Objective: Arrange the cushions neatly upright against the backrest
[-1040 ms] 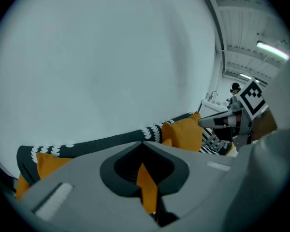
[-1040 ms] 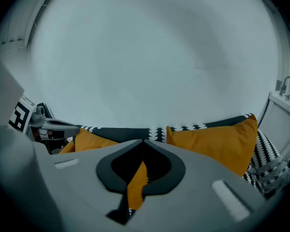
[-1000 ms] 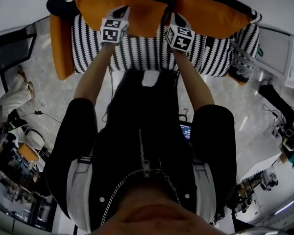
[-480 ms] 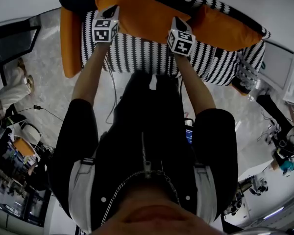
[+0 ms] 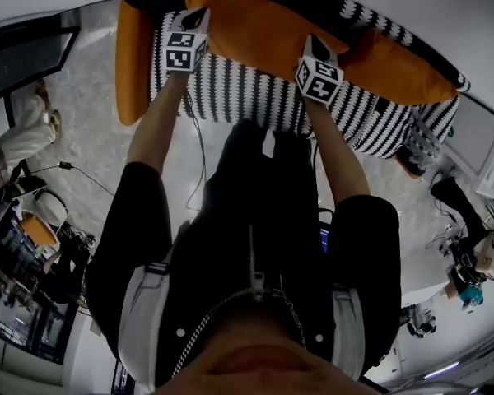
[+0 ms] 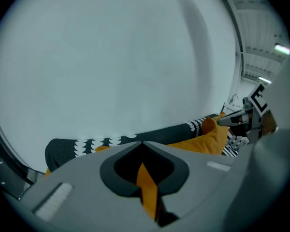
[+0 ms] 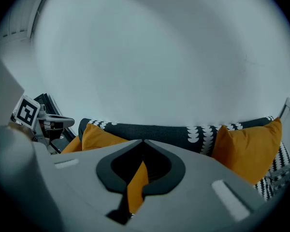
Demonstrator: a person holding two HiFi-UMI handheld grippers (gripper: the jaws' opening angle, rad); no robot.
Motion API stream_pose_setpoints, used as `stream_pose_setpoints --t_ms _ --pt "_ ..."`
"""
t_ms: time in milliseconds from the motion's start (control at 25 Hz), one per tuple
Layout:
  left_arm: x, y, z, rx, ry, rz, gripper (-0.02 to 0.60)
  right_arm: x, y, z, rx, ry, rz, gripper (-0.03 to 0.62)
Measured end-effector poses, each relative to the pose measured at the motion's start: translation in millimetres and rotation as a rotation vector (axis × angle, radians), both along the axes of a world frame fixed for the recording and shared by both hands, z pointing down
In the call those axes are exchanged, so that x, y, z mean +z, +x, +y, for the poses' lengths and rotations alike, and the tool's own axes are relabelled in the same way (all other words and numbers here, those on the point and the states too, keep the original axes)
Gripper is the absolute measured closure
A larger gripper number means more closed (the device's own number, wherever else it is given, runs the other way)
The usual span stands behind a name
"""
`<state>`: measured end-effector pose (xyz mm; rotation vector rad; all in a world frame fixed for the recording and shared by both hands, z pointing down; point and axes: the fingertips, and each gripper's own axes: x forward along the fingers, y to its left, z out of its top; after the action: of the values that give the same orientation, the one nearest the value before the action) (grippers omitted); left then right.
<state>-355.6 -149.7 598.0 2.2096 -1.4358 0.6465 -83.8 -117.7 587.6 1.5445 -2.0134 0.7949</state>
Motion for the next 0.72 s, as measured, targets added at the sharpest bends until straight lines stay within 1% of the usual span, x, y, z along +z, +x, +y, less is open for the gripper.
stream_pose_setpoints --t_ms 120,200,240,320,400,440,560,720 --pt "6 -12 -14 -0.007 0.011 -0.012 0.571 3 0 -8 0.006 0.001 -0.002 0.591" --pt "12 -30 -26 -0.024 0.015 -0.023 0.561 5 -6 -12 0.008 0.002 -0.003 0.591" --pt "17 -40 -31 -0.034 0.018 -0.032 0.519 6 -10 -12 0.004 0.003 -0.003 0.591" --pt "29 -59 -39 -0.054 0.018 -0.054 0.397 7 -16 -7 -0.011 0.002 -0.001 0.591" --pt "41 -69 -45 -0.071 0.001 -0.068 0.354 10 -14 -3 -0.026 0.000 0.007 0.591" --pt "46 -72 -50 -0.077 -0.013 -0.066 0.344 10 -12 -3 -0.034 0.001 0.015 0.591" --pt "64 -81 -65 -0.097 -0.067 -0.042 0.342 9 -10 -6 -0.044 0.009 0.039 0.591" --pt "85 -95 -74 -0.123 -0.132 -0.001 0.342 12 -9 0 -0.026 -0.007 0.049 0.591"
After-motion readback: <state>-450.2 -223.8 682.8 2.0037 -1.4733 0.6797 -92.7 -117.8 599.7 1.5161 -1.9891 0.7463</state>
